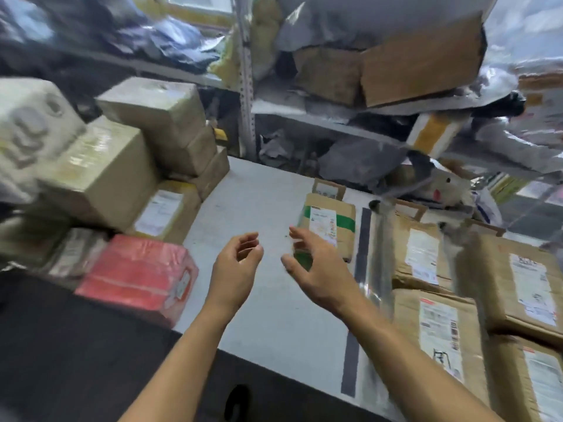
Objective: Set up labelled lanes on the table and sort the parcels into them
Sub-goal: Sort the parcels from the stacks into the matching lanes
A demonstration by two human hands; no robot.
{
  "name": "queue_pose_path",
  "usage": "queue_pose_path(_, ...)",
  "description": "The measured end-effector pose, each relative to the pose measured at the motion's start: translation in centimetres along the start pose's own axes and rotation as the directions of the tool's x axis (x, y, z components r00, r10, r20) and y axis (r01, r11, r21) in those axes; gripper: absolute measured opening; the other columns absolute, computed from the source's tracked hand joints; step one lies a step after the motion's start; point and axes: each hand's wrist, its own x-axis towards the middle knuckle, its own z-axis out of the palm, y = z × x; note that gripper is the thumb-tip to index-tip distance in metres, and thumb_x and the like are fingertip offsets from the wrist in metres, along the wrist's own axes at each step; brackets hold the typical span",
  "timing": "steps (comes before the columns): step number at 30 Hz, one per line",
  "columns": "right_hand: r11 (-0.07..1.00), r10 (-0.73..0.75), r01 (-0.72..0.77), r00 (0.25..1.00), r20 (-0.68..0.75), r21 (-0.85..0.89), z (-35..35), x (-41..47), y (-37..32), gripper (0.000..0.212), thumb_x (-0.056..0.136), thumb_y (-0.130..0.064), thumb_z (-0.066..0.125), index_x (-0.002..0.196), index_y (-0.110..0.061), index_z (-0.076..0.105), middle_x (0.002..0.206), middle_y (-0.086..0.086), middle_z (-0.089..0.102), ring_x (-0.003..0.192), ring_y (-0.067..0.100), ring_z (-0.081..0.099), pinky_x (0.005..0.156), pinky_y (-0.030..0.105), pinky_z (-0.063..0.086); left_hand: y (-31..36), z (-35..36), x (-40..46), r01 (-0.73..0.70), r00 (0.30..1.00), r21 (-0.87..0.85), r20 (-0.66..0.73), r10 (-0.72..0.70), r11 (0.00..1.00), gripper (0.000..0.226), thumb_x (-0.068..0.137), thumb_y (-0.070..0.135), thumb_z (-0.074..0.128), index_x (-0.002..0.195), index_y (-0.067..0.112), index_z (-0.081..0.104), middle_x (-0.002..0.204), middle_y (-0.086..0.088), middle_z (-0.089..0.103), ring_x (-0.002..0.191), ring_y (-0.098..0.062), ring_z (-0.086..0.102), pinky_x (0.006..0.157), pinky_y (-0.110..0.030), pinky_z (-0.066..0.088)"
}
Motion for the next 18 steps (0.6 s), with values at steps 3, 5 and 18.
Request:
queue_pose_path(3, 0.999, -0.02, 0.024, 0.995, 0.095, -0.048, 6.7, 2.8, -2.9, 0.065, 0.092, -0.05, 0.062, 0.15, -0.031, 0.039, 0.148, -0.009, 0.05, 0.121, 0.004, 0.054, 0.098, 0.022, 0.041, -2.4, -6.6, 1.3, 0.048, 0.996, -0.011, -0.079, -0.049, 0.999, 0.023, 0.097, 0.018, 0.06, 0.11, 0.036, 0.06, 0.111, 0.015, 0.064, 0.102, 0.007, 0.06, 0.08, -0.008, 0.045)
queue_pose_path(5, 0.997, -0.022, 0.034, 0.983, 0.18, -0.064, 10.7, 4.3, -4.2, 0.069, 0.09, -0.054, 0.062, 0.15, -0.033, 0.036, 0.15, -0.011, 0.048, 0.12, 0.002, 0.053, 0.095, 0.019, 0.039, -3.8, -10.5, 1.7, 0.067, 0.982, -0.021, -0.176, -0.07, 0.998, 0.023, 0.096, 0.016, 0.061, 0.104, 0.038, 0.061, 0.107, 0.015, 0.066, 0.099, 0.008, 0.061, 0.081, -0.011, 0.046)
queue_pose_path(18, 0.985, 0.154, -0.105, 0.895, 0.418, -0.137, 24.7, 11.6, -5.6, 0.063, 0.098, -0.041, 0.054, 0.152, -0.013, 0.037, 0.152, 0.009, 0.046, 0.136, 0.026, 0.046, 0.11, 0.035, 0.035, -14.1, -19.5, 2.2, 0.542, 0.617, -0.233, -0.542, -0.571, 0.807, 0.097, 0.095, 0.041, 0.061, 0.157, 0.022, -0.012, 0.166, -0.009, 0.007, 0.15, -0.03, 0.018, 0.117, -0.047, 0.024)
